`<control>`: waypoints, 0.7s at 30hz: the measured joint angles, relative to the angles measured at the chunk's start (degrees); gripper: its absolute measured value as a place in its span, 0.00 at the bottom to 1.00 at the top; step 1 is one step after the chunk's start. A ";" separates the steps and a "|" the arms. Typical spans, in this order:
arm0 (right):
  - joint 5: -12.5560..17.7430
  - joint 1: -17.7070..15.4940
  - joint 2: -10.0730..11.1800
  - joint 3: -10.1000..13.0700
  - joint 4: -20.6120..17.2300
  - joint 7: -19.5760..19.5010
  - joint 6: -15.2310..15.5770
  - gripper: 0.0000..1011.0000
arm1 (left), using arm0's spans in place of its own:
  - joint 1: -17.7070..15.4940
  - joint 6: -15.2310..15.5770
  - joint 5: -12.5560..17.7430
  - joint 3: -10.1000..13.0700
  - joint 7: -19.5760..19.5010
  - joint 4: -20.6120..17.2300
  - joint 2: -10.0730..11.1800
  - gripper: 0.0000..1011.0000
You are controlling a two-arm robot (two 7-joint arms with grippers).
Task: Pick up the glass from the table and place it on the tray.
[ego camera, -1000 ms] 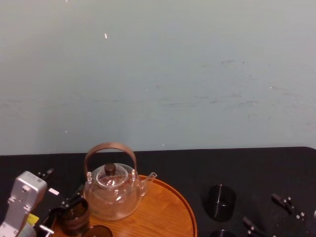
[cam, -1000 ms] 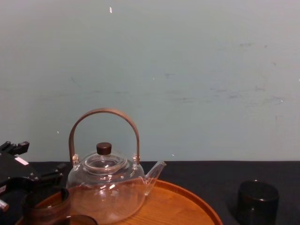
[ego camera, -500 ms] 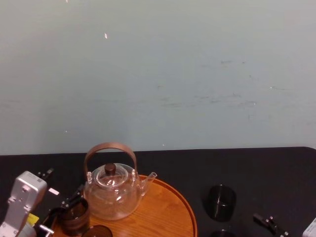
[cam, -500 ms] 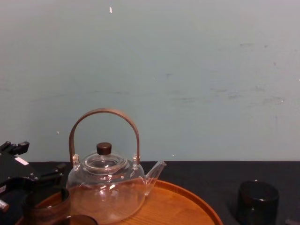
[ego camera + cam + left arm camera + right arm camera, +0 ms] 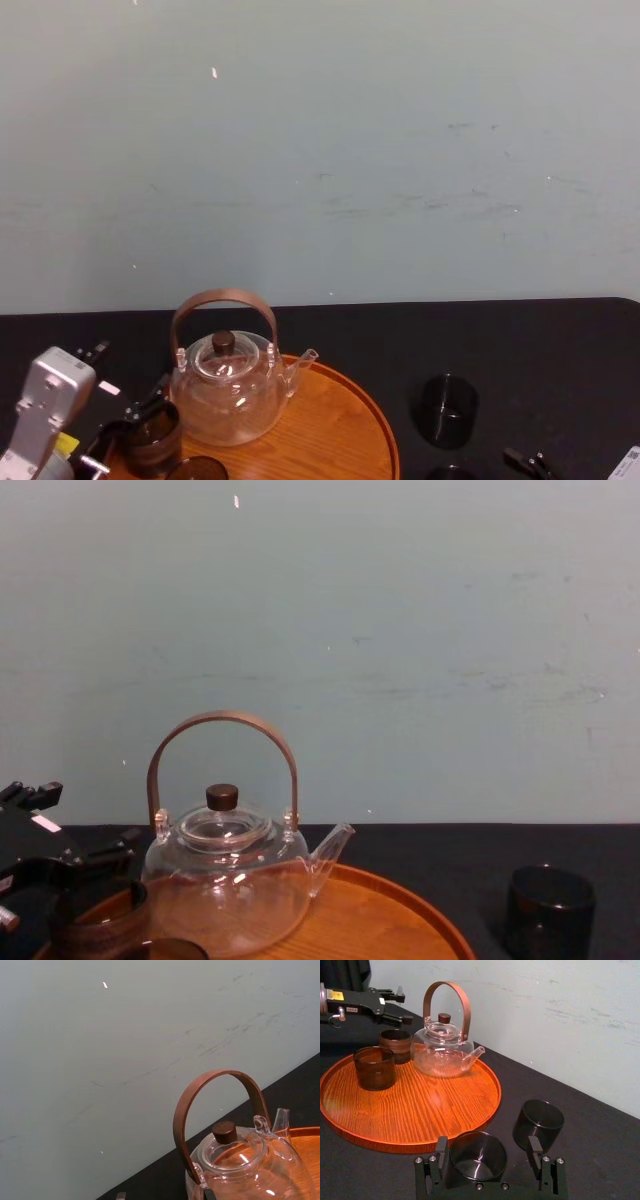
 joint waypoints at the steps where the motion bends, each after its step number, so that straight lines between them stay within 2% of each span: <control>1: 0.00 -0.03 -0.08 0.09 0.03 0.07 0.05 0.99 | 0.00 0.00 0.00 0.00 0.00 0.00 0.00 0.99; 8: 0.55 -0.28 -1.08 0.99 0.77 1.35 0.95 0.99 | 0.00 0.00 0.00 0.00 0.00 0.00 0.00 0.99; 21: 0.62 -0.06 -2.60 1.31 2.35 4.35 1.93 0.99 | 0.00 0.00 0.00 0.00 0.00 0.00 0.00 0.99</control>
